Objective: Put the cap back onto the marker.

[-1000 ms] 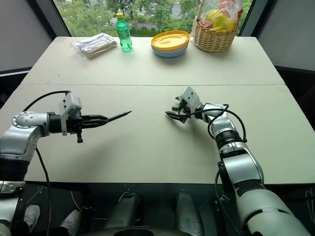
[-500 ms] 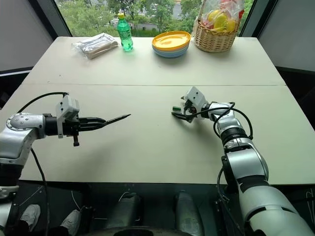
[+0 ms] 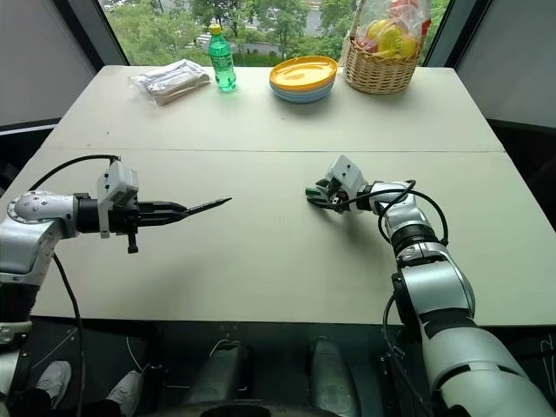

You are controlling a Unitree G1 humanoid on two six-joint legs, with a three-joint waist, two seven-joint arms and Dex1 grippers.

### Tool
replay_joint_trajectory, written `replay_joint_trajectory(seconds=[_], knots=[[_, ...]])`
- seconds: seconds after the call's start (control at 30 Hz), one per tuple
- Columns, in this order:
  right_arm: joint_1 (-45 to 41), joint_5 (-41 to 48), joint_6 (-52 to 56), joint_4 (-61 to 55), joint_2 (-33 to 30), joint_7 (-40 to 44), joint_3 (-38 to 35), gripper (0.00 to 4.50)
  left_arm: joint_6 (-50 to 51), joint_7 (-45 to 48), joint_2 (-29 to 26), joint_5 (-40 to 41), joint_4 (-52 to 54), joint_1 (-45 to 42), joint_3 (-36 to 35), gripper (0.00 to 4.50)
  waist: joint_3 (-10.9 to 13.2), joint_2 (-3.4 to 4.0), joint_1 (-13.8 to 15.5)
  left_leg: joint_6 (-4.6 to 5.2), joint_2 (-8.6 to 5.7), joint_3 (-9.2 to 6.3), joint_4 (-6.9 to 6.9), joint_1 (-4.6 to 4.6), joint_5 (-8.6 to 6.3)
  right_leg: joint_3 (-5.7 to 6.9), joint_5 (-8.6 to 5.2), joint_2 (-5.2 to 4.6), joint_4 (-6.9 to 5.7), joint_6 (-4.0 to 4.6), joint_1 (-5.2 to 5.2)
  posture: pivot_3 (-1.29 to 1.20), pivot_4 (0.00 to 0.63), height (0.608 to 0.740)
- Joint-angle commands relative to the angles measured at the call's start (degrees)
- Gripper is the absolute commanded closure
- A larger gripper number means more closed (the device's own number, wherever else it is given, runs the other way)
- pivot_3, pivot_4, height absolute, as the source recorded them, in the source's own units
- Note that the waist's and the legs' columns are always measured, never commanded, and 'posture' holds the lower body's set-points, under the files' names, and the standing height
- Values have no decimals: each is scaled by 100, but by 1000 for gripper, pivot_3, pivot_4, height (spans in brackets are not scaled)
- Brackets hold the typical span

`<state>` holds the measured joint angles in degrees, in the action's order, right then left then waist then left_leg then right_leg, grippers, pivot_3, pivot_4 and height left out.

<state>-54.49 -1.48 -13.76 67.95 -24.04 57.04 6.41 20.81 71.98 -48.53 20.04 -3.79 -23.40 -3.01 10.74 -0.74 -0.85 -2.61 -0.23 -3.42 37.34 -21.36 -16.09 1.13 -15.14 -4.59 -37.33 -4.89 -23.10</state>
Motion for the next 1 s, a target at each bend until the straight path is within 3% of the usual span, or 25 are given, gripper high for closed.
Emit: replay_joint_trajectory(seconds=[0.03,0.17,0.5,0.6,0.77,1.0], knots=[[176,-237,131,234,-148,-116,47,3101,-80,-2,-77,29,70,-98,-72,4450,0,0,1,-1,0,0,1,0,0,0,2,0,0,0,1,0,150,740],[204,-228,126,196,-95,-99,52,4366,-82,2,-74,38,55,-95,-81,4450,0,0,0,-3,0,-1,7,2,2,0,7,0,0,0,4,0,150,740],[154,-413,-245,-382,-150,22,232,4366,-693,191,-7,-235,-481,-387,157,4450,0,0,-22,-4,0,0,6,1,3,0,8,1,0,0,1,0,150,740],[215,-495,-425,-1213,-276,396,438,4366,-1353,272,112,-494,-809,-640,359,4450,0,1,-16,-4,0,3,0,-8,3,-1,8,1,0,0,-13,0,150,740],[550,-137,437,-2872,-305,1032,490,4366,-2455,361,377,-840,-1428,-1091,581,4450,1,1,-37,-4,0,8,-4,-21,3,-2,7,2,1,-1,-29,0,150,740],[918,-183,1126,-4013,-194,676,554,4366,-3547,293,642,-1088,-2113,-1383,680,4450,1,2,-22,-4,0,14,-8,-18,3,-10,7,4,1,-1,-32,0,150,740]])
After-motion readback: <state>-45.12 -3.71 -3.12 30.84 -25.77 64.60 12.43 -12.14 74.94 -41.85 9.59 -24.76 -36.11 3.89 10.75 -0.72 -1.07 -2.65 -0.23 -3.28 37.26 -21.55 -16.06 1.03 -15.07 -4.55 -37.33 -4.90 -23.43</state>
